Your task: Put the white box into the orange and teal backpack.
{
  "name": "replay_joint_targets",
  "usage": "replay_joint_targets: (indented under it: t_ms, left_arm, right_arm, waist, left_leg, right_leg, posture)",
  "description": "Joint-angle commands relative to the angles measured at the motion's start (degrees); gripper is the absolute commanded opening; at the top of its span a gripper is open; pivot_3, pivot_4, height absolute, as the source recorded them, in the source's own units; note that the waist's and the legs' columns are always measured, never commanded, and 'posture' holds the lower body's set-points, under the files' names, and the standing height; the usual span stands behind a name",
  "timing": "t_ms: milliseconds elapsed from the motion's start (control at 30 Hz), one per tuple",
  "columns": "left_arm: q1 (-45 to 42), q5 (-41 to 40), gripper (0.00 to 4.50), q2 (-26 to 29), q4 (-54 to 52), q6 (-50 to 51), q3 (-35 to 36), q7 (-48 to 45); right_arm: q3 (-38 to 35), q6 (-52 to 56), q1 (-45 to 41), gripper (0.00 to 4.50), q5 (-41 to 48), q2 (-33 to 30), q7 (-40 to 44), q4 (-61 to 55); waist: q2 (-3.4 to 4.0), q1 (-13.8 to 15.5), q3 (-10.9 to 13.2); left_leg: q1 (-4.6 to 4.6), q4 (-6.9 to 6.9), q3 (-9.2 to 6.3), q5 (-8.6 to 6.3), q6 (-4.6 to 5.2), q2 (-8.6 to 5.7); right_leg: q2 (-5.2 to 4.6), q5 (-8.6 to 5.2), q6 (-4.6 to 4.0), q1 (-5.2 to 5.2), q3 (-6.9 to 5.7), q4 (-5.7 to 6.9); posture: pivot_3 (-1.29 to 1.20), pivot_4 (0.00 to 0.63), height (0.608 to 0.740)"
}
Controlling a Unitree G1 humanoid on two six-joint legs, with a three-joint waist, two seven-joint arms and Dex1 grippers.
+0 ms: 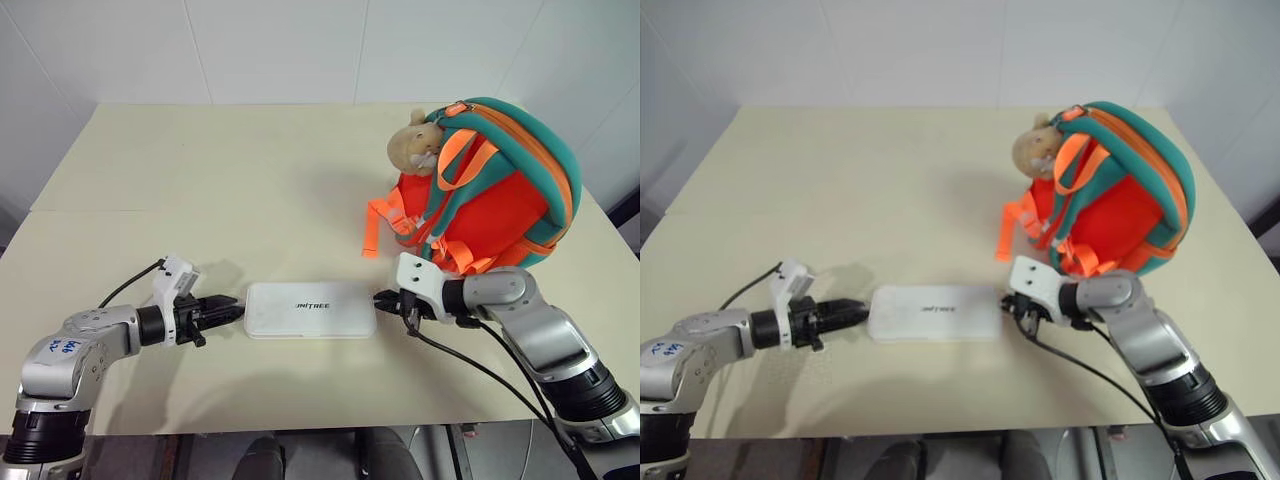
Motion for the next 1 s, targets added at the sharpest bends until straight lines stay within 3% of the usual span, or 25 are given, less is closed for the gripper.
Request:
replay_joint_targets:
  t_ms: [33,167,233,533,700,1000]
  left_arm:
    - [-1.51,-0.25,3.05,2.80,1.60,-0.31,0.89,-1.21]
    - [-2.08,0.21,4.29,5.59,5.01,-1.20,1.49,-2.24]
    - [-2.36,0.34,4.50,6.71,6.64,-1.60,1.80,-2.71]
    - [-1.51,0.62,4.50,9.54,9.53,-3.51,2.93,-3.66]
    - [-1.45,-0.73,4.50,7.96,9.57,-4.69,5.96,-2.51]
    - [-3.04,-12.19,4.50,2.98,10.01,10.21,8.51,-1.56]
  right_arm:
    - [-2.31,0.30,0.58,2.37,1.71,-1.55,0.22,-2.58]
    - [-3.21,0.07,1.05,3.74,1.95,-3.82,0.09,-2.70]
    - [-3.51,-0.07,1.15,4.40,1.98,-4.56,-0.13,-2.64]
    - [-3.97,-0.90,2.54,4.46,0.42,-6.78,-1.35,-3.03]
    - [-5.54,-2.86,3.10,4.46,1.17,-6.15,-3.08,-3.47]
    - [0.45,-10.36,2.30,4.46,-5.02,-0.95,-8.87,1.17]
  waist:
    - [0.00,0.00,0.00]
    - [0.00,-0.02,0.00]
    - [0.00,-0.02,0.00]
    - [0.00,-0.02,0.00]
    - [0.00,-0.07,0.00]
    - [-0.01,-0.03,-0.01]
  left_leg:
    - [0.00,0.00,0.00,0.00,0.00,0.00]
    - [0.00,0.00,0.01,-0.01,0.02,0.00]
    - [0.00,0.00,0.01,-0.02,0.03,0.00]
    - [0.00,-0.01,0.01,-0.02,0.05,0.00]
    - [-0.01,-0.01,0.02,-0.03,0.06,0.00]
    - [0.01,0.02,0.02,-0.03,0.06,0.01]
  right_leg:
    - [0.00,0.00,0.00,0.00,0.00,0.00]
    - [0.00,0.00,0.00,0.00,0.00,-0.01]
    - [0.00,0.00,0.00,0.00,0.00,-0.01]
    - [0.00,0.00,0.00,0.00,0.00,0.00]
    - [0.00,0.00,0.00,-0.01,0.00,-0.01]
    - [0.00,0.00,0.01,0.00,0.01,0.03]
  posture:
    - [0.00,0.150,0.740]
    - [0.00,0.150,0.740]
    - [0.00,0.150,0.740]
    - [0.00,0.150,0.740]
    - [0.00,0.150,0.740]
    - [0.00,0.150,0.740]
